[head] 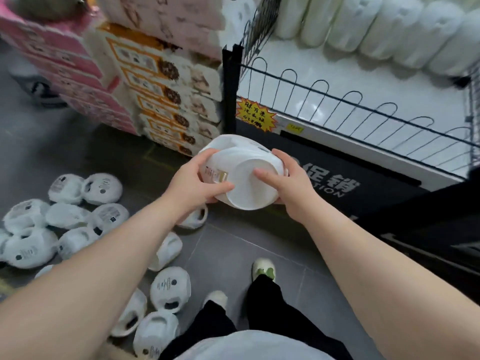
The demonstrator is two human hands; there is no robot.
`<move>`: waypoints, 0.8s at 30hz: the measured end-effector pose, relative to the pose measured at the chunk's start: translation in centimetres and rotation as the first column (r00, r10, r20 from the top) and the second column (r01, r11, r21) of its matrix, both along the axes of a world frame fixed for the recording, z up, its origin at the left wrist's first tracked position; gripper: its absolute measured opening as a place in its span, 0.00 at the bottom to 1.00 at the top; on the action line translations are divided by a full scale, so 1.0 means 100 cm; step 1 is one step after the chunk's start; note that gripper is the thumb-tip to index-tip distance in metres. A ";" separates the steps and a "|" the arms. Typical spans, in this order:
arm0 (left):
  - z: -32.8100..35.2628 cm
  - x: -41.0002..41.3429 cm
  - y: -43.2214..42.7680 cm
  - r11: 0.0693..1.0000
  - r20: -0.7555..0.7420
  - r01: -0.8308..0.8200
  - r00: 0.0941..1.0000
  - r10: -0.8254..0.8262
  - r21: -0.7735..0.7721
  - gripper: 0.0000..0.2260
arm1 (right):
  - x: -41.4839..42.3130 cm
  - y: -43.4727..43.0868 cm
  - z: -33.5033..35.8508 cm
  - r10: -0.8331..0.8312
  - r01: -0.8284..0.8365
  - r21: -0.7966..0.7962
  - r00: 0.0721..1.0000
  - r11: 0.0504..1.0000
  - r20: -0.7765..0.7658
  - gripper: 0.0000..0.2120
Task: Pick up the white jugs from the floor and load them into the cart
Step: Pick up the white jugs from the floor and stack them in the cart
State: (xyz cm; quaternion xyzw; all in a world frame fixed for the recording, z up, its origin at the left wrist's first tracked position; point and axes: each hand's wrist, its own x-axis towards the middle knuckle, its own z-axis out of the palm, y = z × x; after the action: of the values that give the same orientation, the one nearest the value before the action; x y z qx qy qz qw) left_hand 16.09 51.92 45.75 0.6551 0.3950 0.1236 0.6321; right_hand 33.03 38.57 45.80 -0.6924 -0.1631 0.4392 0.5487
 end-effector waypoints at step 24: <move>0.085 0.257 -0.469 0.506 0.085 0.861 0.501 -0.861 0.059 0.32 | 0.065 -0.547 0.075 -0.852 0.839 0.151 0.518 0.523 0.075 0.22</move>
State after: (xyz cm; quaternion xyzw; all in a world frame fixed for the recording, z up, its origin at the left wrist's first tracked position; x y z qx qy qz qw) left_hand 41.77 5.00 54.22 0.7601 -0.0166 -0.1717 0.6265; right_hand 39.50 -16.12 53.34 -0.6859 0.1351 0.0595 0.7125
